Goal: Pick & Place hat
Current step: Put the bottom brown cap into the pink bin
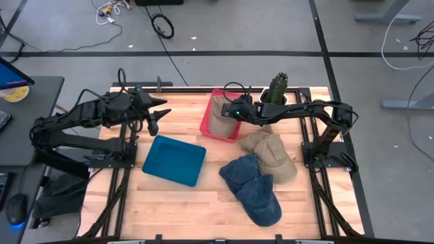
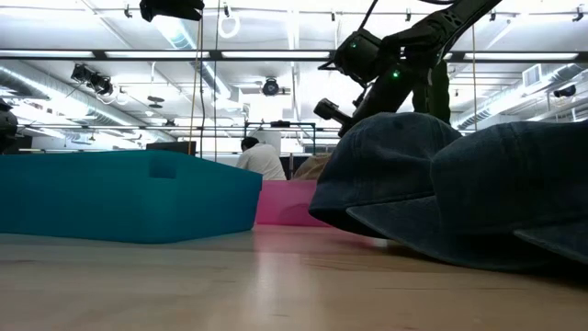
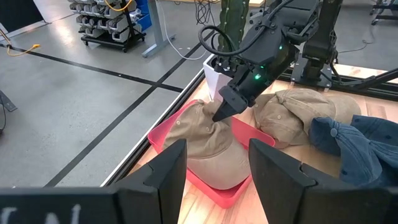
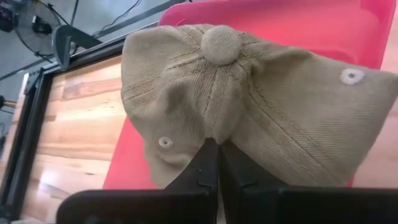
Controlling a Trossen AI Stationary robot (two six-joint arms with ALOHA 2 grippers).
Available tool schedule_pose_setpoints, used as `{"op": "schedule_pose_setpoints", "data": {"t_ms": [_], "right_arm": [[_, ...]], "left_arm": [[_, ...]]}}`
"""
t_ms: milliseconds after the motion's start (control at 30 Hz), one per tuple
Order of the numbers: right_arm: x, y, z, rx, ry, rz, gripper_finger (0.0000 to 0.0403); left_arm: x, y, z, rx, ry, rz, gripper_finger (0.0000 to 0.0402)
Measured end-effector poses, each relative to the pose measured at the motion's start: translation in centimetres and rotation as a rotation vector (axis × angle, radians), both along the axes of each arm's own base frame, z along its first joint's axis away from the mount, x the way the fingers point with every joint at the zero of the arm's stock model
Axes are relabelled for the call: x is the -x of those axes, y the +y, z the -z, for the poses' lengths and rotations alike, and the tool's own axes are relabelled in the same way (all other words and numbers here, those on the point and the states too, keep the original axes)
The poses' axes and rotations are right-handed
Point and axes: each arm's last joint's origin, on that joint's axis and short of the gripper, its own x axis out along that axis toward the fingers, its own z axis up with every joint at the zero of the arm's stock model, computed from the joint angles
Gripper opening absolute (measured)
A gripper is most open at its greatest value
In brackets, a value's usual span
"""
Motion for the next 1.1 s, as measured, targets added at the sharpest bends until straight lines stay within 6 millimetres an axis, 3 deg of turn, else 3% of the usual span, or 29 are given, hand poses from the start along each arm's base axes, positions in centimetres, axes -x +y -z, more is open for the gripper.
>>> {"op": "schedule_pose_setpoints", "data": {"t_ms": [567, 1100], "right_arm": [[-0.05, -0.13, -0.15, 0.023, -0.025, 0.053, 0.0003], [0.01, -0.55, -0.31, 0.037, -0.059, 0.12, 0.012]], "left_arm": [[0.0, 0.0, 0.01, 0.0, 0.001, 0.0, 0.0177], [0.08, -0.01, 0.22, 0.024, 0.013, -0.008, 0.0177]]}}
